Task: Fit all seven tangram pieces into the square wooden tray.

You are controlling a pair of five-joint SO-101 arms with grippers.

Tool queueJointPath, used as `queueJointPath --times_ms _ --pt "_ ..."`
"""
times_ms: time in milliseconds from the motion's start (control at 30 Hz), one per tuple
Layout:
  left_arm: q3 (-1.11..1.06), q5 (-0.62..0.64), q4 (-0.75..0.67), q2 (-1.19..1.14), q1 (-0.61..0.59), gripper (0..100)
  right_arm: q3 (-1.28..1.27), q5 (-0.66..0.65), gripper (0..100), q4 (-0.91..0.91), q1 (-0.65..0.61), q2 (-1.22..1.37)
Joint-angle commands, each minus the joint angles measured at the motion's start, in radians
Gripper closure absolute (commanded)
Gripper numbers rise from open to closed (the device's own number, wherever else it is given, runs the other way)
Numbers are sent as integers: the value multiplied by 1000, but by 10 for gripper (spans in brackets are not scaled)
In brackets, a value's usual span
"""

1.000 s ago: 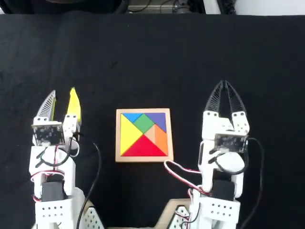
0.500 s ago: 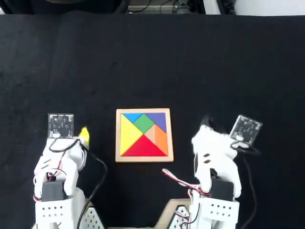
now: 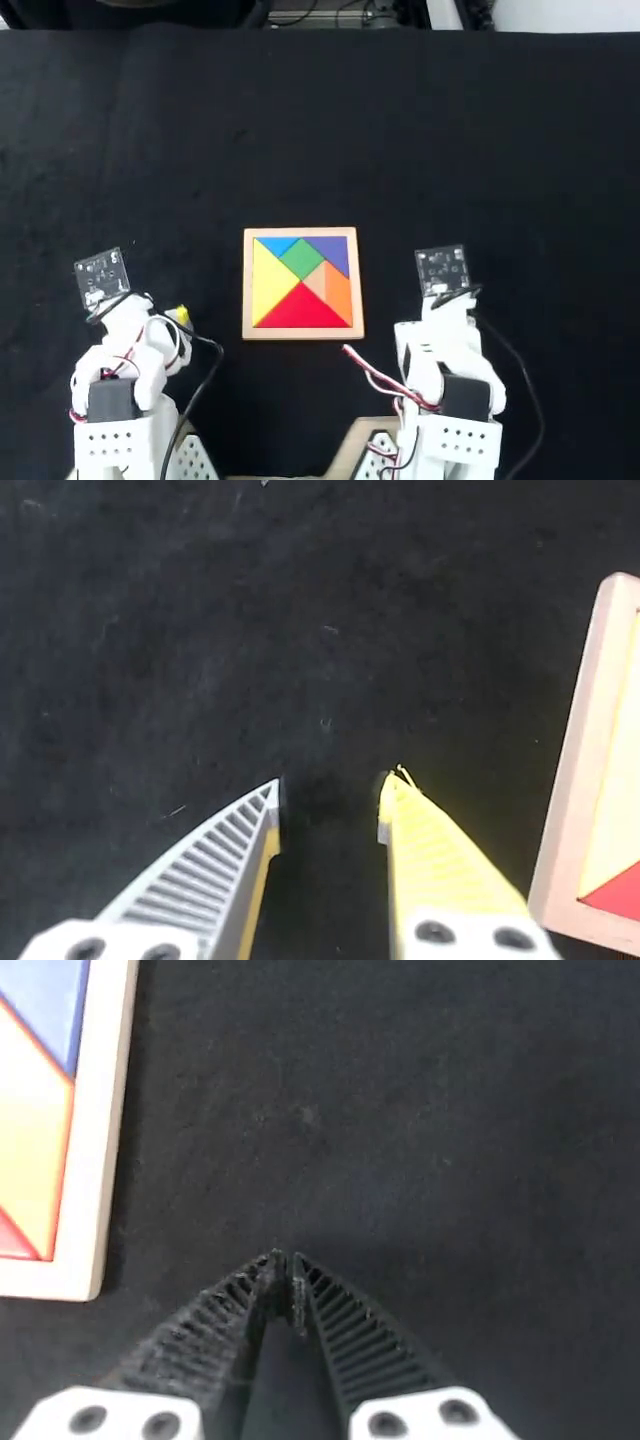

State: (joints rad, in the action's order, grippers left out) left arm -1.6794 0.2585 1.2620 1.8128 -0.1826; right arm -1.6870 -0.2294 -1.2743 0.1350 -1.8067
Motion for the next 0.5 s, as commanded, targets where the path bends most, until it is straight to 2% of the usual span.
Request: queueJointPath --times_ms 0,133,467 --pt "-19 -135 8 2 50 830 1 68 984 -8 -18 -42" --pt "-19 -267 11 2 74 830 1 152 984 -11 -29 -42" --pt "-19 -232 12 5 82 832 1 169 986 -9 -32 -41"
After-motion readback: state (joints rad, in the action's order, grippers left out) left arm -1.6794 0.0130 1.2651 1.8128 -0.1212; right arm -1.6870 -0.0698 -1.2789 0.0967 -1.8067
